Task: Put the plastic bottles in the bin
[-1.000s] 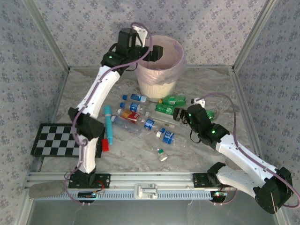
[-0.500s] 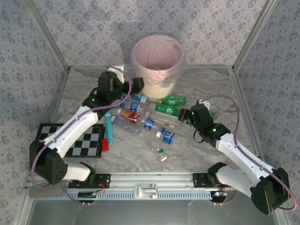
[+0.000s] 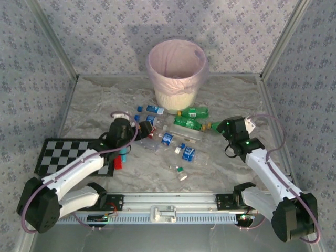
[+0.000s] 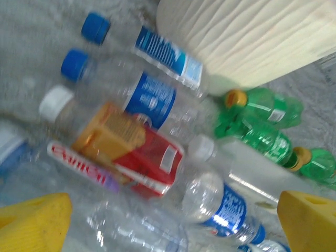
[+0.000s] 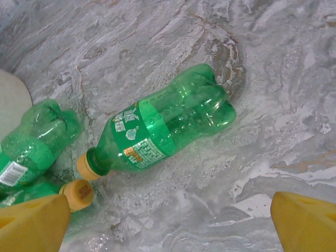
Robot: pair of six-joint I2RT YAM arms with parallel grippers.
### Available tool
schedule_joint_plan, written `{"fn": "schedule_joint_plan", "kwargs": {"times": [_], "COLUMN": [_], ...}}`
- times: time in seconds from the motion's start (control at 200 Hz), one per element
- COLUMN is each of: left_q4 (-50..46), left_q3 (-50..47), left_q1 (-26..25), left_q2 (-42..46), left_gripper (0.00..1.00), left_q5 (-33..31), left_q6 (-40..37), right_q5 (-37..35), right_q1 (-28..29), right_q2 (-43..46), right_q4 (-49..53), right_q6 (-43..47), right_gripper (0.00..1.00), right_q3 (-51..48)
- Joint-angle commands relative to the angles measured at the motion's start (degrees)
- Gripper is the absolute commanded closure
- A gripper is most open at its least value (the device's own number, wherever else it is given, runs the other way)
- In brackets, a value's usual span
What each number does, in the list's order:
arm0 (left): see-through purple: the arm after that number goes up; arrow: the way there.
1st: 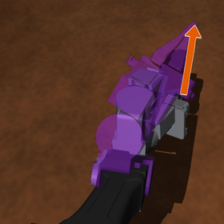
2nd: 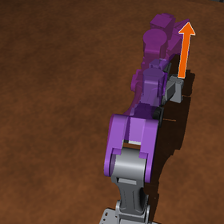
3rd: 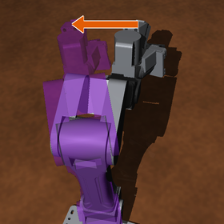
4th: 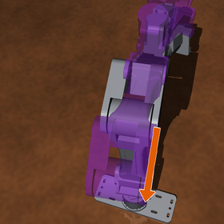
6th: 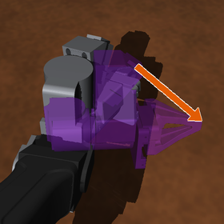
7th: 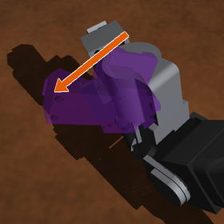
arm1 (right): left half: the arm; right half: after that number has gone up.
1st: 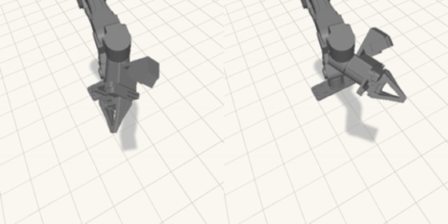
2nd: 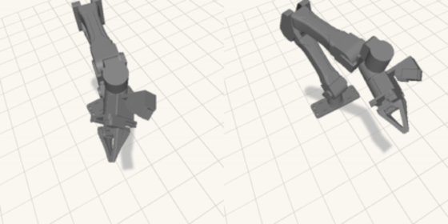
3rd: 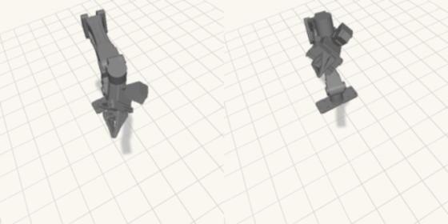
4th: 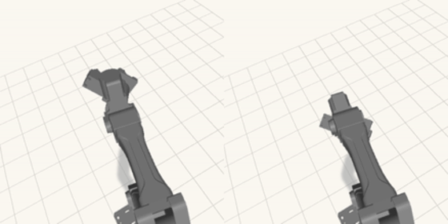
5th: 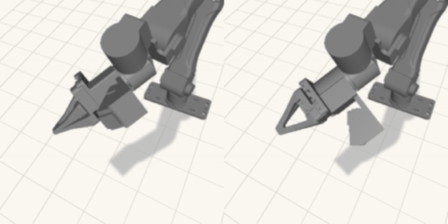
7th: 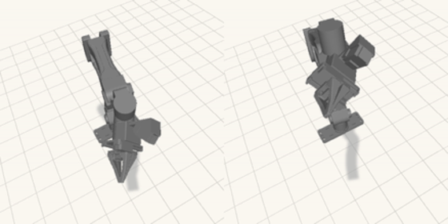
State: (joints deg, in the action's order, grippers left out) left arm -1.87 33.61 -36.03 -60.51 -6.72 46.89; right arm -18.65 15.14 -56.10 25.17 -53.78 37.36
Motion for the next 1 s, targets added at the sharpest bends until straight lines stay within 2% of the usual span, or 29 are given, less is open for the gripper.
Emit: {"fn": "schedule_joint_plan", "kwargs": {"times": [0.0, 0.13, 0.365, 0.62, 0.715, 0.994], "left_q4": [5.03, 5.47, 4.88, 2.35, 1.31, -1.46], "left_q3": [-1.26, -0.41, -0.26, -3.29, -4.1, -5.72], "left_q1": [-2.59, -4.75, -5.67, -5.86, -5.84, -5.84], "left_q2": [1.4, 0.34, -1.19, 2.59, 4.86, 9.96], "left_gripper": [0.0, 0.0, 0.0, 0.0, 0.0, 0.0], "left_q5": [-6.25, -9.3, -9.08, -11.07, -12.51, -15.67], "left_q6": [7.02, 6.8, 7.03, 9.35, 9.53, 10.07], "right_q5": [0.51, 3.94, 7.76, 14.99, 17.81, 21.17], "right_q1": [-0.97, -4.16, -8.33, -10.74, -11.26, -11.94], "right_q2": [-0.48, -1.27, -5.04, -16.09, -20.76, -30.58], "right_q4": [-0.05, -2.35, -4.49, -3.37, -3.84, -5.86], "right_q6": [-6.09, -10.96, -19.52, -25.79, -25.64, -27.6], "right_gripper": [0.0, 0.0, 0.0, 0.0, 0.0, 0.0], "right_q3": [-0.79, -1.24, -0.06, 6.14, 8.9, 13.45]}}
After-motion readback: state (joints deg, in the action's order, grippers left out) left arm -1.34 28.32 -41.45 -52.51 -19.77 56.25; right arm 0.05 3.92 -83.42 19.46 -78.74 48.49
